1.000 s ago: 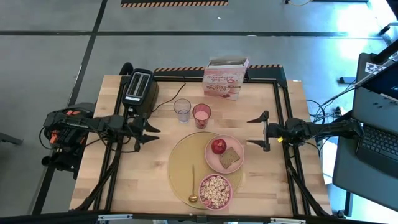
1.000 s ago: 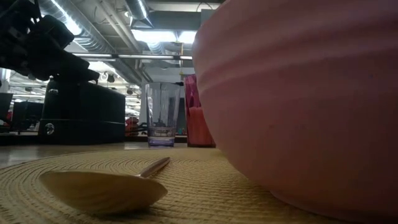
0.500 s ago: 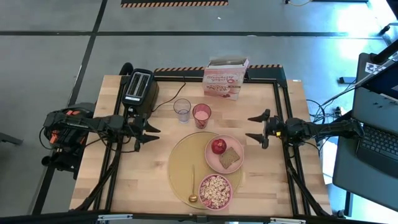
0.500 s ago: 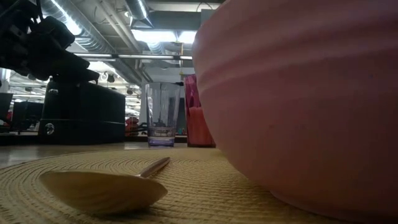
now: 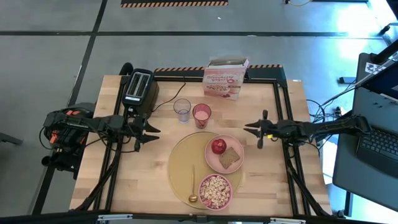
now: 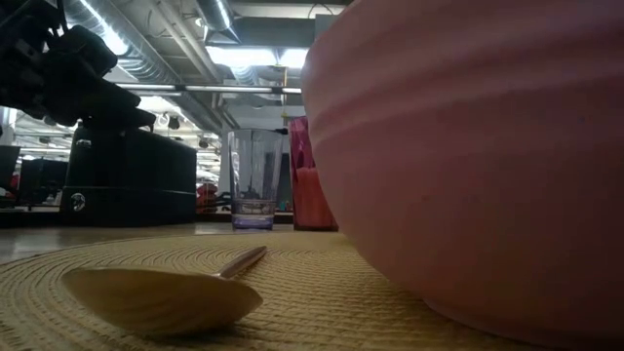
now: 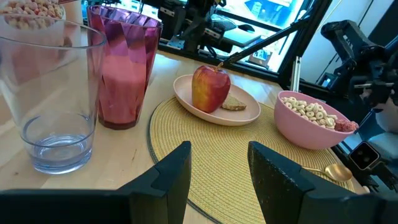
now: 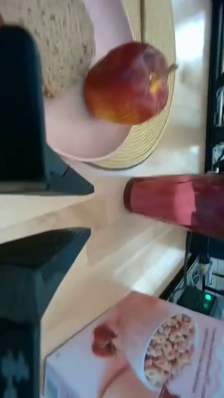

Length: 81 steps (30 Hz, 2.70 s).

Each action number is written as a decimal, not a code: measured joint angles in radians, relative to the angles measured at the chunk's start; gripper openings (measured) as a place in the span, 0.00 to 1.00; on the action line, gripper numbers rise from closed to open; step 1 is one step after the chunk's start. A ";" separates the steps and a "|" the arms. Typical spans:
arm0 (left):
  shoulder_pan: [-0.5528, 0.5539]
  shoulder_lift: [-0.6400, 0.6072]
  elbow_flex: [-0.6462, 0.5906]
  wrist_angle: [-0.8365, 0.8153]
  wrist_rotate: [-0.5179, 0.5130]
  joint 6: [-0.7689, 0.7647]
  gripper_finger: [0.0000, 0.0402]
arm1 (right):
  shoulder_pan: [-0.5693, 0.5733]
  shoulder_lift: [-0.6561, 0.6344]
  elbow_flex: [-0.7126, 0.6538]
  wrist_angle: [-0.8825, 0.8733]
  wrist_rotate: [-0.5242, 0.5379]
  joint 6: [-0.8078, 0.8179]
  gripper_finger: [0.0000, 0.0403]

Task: Arrange a breakfast setting
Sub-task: Return to Home Position

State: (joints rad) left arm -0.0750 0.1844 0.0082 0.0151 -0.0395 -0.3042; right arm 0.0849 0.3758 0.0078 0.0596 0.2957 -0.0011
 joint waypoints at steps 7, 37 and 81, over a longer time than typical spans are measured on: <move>0.000 0.000 0.000 0.000 0.000 0.000 0.38 | 0.000 0.013 0.000 -0.001 -0.021 -0.057 0.25; 0.000 0.000 0.000 0.000 0.000 0.000 0.38 | 0.000 0.013 0.000 -0.002 -0.038 -0.058 0.25; 0.000 0.000 0.000 0.000 0.000 0.000 0.38 | 0.000 0.013 0.000 -0.001 -0.038 -0.058 0.25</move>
State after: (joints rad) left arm -0.0750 0.1844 0.0082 0.0151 -0.0397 -0.3038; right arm 0.0848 0.3889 0.0074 0.0582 0.2573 -0.0589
